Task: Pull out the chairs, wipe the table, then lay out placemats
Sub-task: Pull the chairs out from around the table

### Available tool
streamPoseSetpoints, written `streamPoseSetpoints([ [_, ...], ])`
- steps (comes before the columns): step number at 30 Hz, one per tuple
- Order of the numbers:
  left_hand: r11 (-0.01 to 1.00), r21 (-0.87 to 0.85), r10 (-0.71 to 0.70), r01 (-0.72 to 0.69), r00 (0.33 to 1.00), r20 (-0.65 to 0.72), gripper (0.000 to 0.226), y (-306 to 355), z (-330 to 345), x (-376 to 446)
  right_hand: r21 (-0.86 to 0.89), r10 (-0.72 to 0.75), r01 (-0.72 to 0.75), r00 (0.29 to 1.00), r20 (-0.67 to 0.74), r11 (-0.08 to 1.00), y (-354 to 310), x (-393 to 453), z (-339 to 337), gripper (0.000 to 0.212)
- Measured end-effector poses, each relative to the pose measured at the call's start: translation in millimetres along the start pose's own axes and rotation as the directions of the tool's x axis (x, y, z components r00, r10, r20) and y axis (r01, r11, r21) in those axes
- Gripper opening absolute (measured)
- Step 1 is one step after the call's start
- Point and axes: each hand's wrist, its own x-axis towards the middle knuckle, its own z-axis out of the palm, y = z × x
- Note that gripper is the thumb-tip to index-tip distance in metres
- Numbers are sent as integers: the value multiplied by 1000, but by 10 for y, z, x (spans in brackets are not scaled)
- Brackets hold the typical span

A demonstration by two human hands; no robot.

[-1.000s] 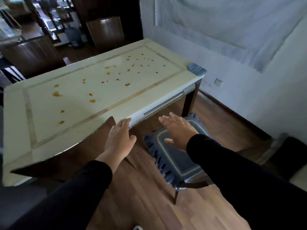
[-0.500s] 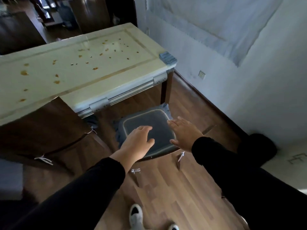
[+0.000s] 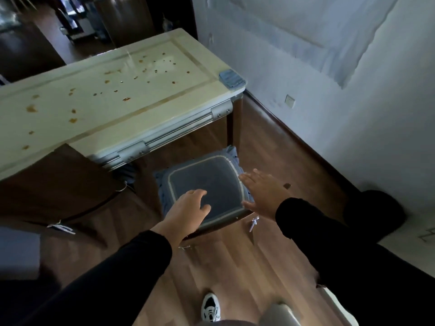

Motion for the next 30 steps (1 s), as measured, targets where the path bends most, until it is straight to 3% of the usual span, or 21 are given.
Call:
streamPoseSetpoints([
  [5, 980, -98, -181, 172, 980, -88, 52, 162, 213, -113, 24, -161, 160, 986, 38, 987, 228, -50, -65, 75],
  [10, 950, -217, -266, 224, 945, -190, 52, 343, 442, -450, -96, -333, 351, 928, 165, 931, 450, -144, -47, 90],
  [13, 979, 42, -196, 201, 975, -100, 68, 403, 437, -595, -183, -340, 378, 917, 207, 908, 496, -104, -22, 75],
  [15, 946, 249, -188, 206, 978, -94, 55, 404, 449, -608, -207, -345, 386, 915, 207, 899, 507, -38, -18, 48],
  [18, 913, 282, -282, 294, 956, -84, 31, 493, 360, -522, -230, -317, 369, 920, 231, 901, 504, 76, -32, 21],
  [25, 895, 374, -278, 244, 960, 38, 43, 431, 302, -227, -233, -326, 413, 884, 334, 880, 524, 342, 6, 26],
  [30, 904, 350, -273, 246, 962, 28, 44, 301, 222, -13, -236, -328, 415, 884, 333, 879, 514, 599, -88, 26],
])
